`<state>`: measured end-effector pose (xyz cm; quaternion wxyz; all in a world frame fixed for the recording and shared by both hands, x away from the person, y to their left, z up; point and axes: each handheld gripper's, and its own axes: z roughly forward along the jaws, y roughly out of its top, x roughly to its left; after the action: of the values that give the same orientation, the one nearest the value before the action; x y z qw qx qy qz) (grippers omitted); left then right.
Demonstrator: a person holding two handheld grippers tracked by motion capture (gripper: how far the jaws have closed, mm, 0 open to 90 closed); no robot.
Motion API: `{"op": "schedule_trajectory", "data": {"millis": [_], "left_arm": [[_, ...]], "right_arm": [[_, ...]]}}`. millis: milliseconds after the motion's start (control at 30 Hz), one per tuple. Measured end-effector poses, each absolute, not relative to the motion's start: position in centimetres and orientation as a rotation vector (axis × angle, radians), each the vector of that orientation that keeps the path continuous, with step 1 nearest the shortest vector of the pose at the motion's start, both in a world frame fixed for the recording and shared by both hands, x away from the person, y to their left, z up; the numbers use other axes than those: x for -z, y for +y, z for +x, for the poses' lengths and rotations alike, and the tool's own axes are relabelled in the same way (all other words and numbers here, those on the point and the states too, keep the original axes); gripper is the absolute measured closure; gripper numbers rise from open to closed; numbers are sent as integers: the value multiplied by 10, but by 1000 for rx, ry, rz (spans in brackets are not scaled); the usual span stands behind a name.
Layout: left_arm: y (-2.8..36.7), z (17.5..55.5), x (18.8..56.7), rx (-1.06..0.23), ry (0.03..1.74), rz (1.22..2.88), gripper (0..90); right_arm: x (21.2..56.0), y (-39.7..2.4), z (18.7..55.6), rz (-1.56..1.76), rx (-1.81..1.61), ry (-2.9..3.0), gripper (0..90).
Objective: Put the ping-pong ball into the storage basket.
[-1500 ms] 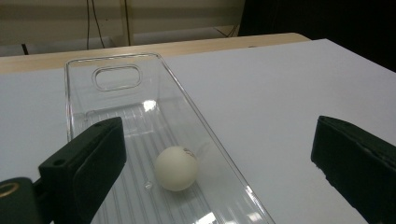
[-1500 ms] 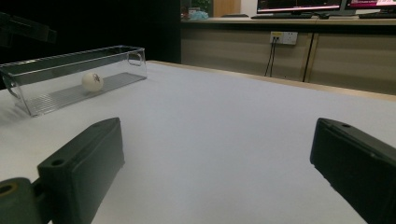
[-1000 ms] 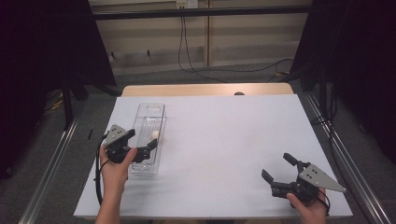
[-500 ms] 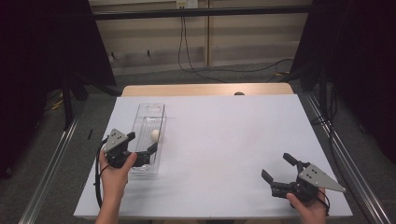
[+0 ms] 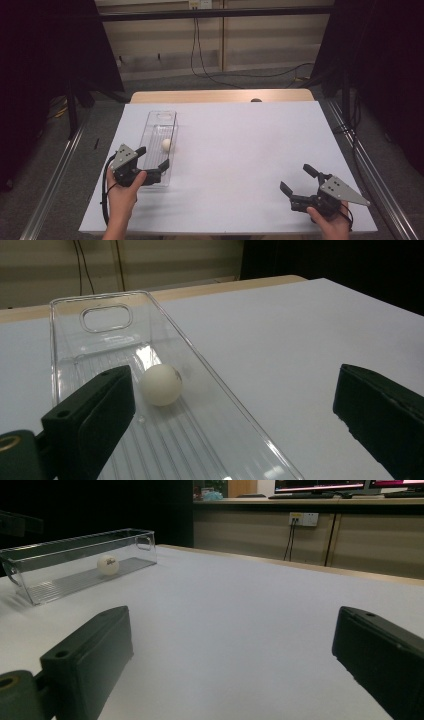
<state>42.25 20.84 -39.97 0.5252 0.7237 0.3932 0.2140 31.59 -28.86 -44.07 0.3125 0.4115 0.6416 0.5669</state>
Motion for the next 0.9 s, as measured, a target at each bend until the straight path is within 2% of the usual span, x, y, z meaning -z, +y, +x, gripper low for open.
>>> {"op": "schedule_trajectory", "data": {"millis": [900], "left_arm": [[211,407,403,-510,871,1719,33]], "right_arm": [[441,-289,315,1085,-1490,1698,24]]}}
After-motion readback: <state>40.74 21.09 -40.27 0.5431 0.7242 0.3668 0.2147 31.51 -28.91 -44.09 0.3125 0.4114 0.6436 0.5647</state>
